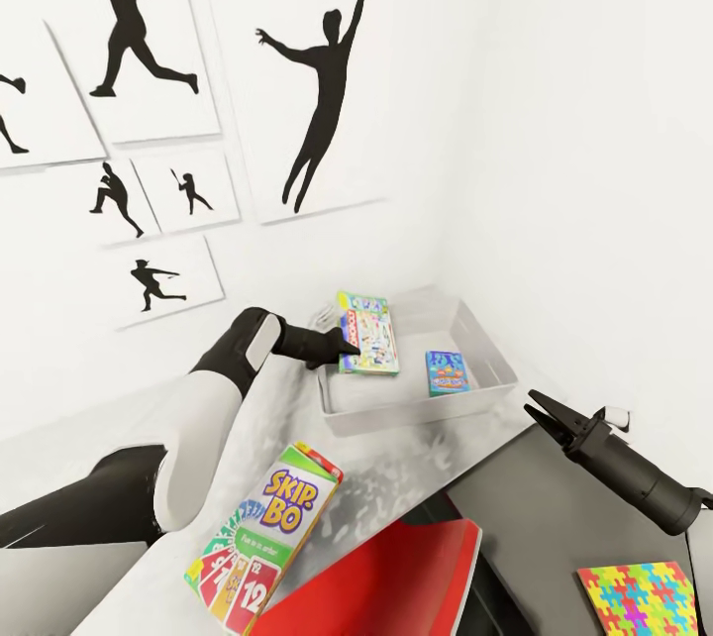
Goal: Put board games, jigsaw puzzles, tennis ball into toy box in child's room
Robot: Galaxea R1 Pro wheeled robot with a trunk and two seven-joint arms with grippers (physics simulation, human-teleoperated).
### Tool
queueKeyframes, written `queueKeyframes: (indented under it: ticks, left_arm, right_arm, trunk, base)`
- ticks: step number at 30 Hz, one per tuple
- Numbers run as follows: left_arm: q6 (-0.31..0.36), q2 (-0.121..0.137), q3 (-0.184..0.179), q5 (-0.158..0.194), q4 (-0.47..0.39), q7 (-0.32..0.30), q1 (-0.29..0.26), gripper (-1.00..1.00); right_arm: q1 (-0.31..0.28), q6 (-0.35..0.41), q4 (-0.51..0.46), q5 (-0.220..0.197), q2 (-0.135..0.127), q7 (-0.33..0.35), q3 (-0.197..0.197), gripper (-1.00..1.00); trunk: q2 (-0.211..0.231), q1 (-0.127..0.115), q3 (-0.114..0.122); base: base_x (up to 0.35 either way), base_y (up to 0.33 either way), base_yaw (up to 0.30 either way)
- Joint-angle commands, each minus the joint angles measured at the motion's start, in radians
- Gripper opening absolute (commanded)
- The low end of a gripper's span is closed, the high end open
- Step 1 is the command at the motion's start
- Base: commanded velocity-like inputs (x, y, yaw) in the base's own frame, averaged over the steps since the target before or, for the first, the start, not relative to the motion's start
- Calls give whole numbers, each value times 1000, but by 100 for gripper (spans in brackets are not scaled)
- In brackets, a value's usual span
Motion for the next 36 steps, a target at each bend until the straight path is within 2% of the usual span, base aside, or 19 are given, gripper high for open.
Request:
queueKeyframes:
  ticks: [1,14,20,27,36]
  left_arm:
    - [6,-1,7,-2,1,-2,-1,-100]
    - [6,-1,6,-1,1,-2,-1,-100]
    - [9,-1,6,18,-2,-2,-1,-100]
    - [9,-1,6,20,-2,-1,-1,-100]
    - [10,-1,6,20,-3,-1,-1,-100]
  right_arm:
    - [-1,4,0,3,0,5,-1,100]
    - [-1,4,0,3,0,5,-1,100]
    - [-1,4,0,3,-1,5,-1,100]
    - [-1,4,0,3,-1,5,-1,100]
    - [-1,4,0,3,-1,5,-2,100]
  trunk:
    - [-1,0,-3]
    - [-1,0,-19]
    - [-1,0,-26]
    - [-1,0,-36]
    - [-1,0,-38]
  base:
    - [0,0,0]
    - [0,0,0]
    - [0,0,0]
    - [0,0,0]
    - [0,0,0]
